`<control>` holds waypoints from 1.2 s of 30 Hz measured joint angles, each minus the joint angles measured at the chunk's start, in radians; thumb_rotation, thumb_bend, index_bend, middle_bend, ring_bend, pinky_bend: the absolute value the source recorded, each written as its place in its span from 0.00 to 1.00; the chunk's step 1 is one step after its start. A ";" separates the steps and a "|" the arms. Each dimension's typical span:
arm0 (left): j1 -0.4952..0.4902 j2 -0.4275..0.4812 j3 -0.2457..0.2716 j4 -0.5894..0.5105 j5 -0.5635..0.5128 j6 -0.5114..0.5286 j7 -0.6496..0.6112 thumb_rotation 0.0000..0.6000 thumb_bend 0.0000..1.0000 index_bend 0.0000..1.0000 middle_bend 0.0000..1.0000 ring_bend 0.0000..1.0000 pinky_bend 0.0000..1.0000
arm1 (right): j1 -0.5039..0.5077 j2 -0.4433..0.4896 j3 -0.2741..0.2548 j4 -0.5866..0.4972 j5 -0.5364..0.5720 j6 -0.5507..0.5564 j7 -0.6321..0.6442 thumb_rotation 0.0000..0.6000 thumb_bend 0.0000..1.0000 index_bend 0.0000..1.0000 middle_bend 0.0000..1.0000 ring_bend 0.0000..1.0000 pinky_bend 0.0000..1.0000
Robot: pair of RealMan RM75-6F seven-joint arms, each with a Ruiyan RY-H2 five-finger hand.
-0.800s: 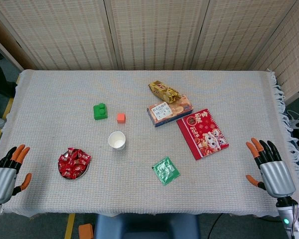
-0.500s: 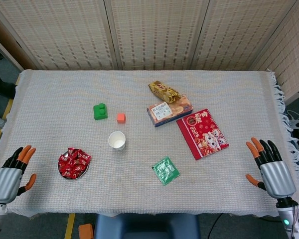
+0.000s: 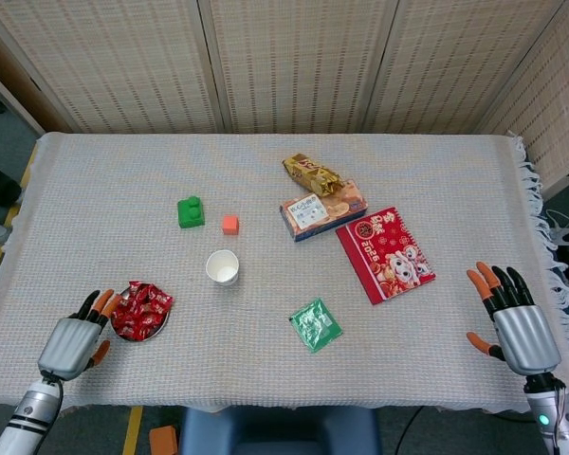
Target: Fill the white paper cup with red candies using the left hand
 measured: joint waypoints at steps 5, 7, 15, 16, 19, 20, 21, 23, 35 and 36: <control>-0.052 -0.055 -0.027 0.004 -0.101 -0.072 0.131 1.00 0.41 0.00 0.00 0.00 0.59 | -0.004 0.007 -0.005 -0.001 -0.003 0.003 0.003 1.00 0.06 0.00 0.00 0.00 0.00; -0.072 -0.080 -0.036 0.014 -0.140 -0.100 0.160 1.00 0.41 0.00 0.00 0.00 0.60 | -0.006 0.009 -0.006 -0.003 -0.004 0.007 0.006 1.00 0.06 0.00 0.00 0.00 0.00; -0.115 -0.141 -0.043 0.052 -0.176 -0.122 0.220 1.00 0.41 0.00 0.00 0.00 0.67 | -0.003 0.016 -0.007 -0.010 0.009 -0.011 0.007 1.00 0.06 0.00 0.00 0.00 0.00; -0.120 -0.146 -0.043 0.053 -0.177 -0.121 0.229 1.00 0.41 0.00 0.00 0.01 0.68 | -0.003 0.017 -0.007 -0.010 0.009 -0.011 0.006 1.00 0.06 0.00 0.00 0.00 0.00; -0.131 -0.160 -0.040 0.057 -0.182 -0.121 0.247 1.00 0.41 0.00 0.00 0.05 0.71 | -0.004 0.018 -0.008 -0.012 0.010 -0.011 0.004 1.00 0.06 0.00 0.00 0.00 0.00; -0.133 -0.163 -0.040 0.060 -0.185 -0.122 0.252 1.00 0.41 0.00 0.00 0.06 0.72 | -0.004 0.018 -0.009 -0.013 0.010 -0.012 0.004 1.00 0.06 0.00 0.00 0.00 0.00; -0.136 -0.166 -0.039 0.062 -0.189 -0.123 0.256 1.00 0.41 0.00 0.00 0.08 0.72 | -0.004 0.018 -0.009 -0.014 0.011 -0.013 0.004 1.00 0.06 0.00 0.00 0.00 0.00; -0.142 -0.173 -0.037 0.069 -0.198 -0.127 0.266 1.00 0.41 0.00 0.01 0.11 0.74 | -0.004 0.019 -0.010 -0.015 0.012 -0.016 0.004 1.00 0.06 0.00 0.00 0.00 0.00; -0.176 -0.203 -0.016 0.119 -0.194 -0.138 0.303 1.00 0.42 0.17 0.12 0.21 0.82 | 0.001 0.010 -0.003 -0.018 0.037 -0.037 -0.038 1.00 0.06 0.00 0.00 0.00 0.00; -0.178 -0.205 -0.015 0.124 -0.195 -0.139 0.303 1.00 0.41 0.19 0.13 0.22 0.83 | 0.002 0.010 -0.003 -0.020 0.039 -0.042 -0.039 1.00 0.06 0.00 0.00 0.00 0.00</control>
